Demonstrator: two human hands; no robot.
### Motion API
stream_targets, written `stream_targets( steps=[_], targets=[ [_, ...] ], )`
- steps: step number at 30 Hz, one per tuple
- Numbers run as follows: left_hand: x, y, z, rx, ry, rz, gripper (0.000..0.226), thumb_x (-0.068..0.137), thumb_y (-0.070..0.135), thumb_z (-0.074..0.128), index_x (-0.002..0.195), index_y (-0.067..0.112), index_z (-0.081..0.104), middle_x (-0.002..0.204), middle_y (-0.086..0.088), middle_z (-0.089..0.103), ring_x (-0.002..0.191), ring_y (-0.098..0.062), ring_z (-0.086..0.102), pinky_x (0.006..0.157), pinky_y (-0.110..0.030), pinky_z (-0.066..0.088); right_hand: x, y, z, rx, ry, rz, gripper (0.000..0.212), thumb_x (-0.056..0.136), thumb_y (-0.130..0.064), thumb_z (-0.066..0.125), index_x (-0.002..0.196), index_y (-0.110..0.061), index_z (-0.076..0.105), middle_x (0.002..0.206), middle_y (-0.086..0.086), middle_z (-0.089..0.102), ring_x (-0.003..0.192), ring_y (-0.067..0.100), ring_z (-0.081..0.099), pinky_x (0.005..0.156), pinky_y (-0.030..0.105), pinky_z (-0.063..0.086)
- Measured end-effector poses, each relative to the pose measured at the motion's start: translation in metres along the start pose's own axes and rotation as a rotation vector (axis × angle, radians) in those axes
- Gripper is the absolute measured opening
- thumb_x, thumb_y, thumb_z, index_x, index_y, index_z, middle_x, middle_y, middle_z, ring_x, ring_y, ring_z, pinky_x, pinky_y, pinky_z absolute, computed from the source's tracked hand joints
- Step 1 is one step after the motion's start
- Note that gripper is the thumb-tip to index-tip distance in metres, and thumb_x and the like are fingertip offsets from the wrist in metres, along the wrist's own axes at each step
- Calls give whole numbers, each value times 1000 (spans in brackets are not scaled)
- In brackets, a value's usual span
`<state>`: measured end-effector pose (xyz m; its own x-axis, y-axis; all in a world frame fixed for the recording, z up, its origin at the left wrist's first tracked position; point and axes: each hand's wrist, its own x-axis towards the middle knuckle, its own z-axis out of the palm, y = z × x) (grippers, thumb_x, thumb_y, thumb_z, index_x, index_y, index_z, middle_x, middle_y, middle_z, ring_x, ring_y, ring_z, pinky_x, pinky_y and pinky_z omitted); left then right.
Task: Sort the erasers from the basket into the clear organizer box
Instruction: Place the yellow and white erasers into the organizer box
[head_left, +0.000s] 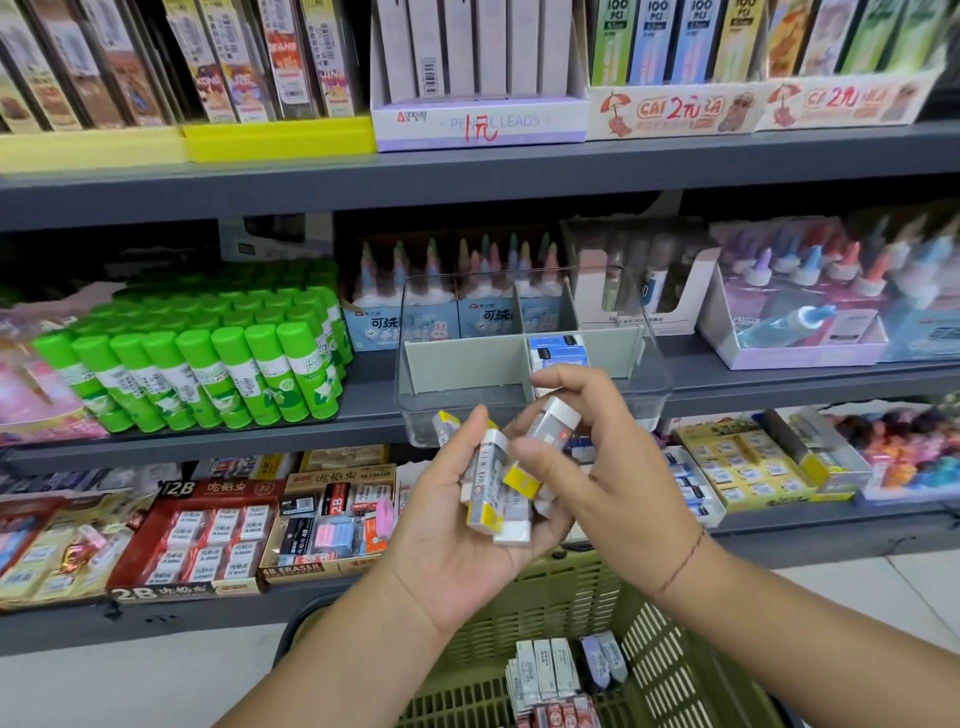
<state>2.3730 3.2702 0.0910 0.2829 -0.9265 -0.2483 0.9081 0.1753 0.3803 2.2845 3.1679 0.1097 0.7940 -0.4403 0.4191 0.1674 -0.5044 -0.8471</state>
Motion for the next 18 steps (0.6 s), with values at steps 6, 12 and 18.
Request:
stream_targets(
  steps=[6, 12, 18],
  targets=[
    [2, 6, -1, 16, 81, 34, 50, 67, 32, 76, 109, 7, 70, 103, -14, 69, 80, -27, 68, 68, -40, 57, 13, 1, -8, 483, -121, 225, 21, 95, -5, 45, 114, -7, 53, 89, 10, 70, 84, 24, 64, 79, 31, 51],
    [3, 3, 1, 6, 176, 16, 28, 56, 24, 83, 75, 6, 74, 79, -9, 66, 69, -25, 64, 62, -39, 56, 24, 10, -20, 757, -63, 454, 20, 91, -14, 47, 108, -11, 56, 87, 4, 73, 75, 11, 64, 72, 24, 52],
    [4, 5, 1, 23, 179, -19, 33, 56, 21, 84, 84, 7, 75, 87, -9, 68, 74, -25, 65, 61, -39, 56, 60, 27, -71, 243, 149, 284, 12, 95, -10, 51, 98, -15, 61, 92, 20, 66, 55, 3, 48, 55, 18, 41]
  ],
)
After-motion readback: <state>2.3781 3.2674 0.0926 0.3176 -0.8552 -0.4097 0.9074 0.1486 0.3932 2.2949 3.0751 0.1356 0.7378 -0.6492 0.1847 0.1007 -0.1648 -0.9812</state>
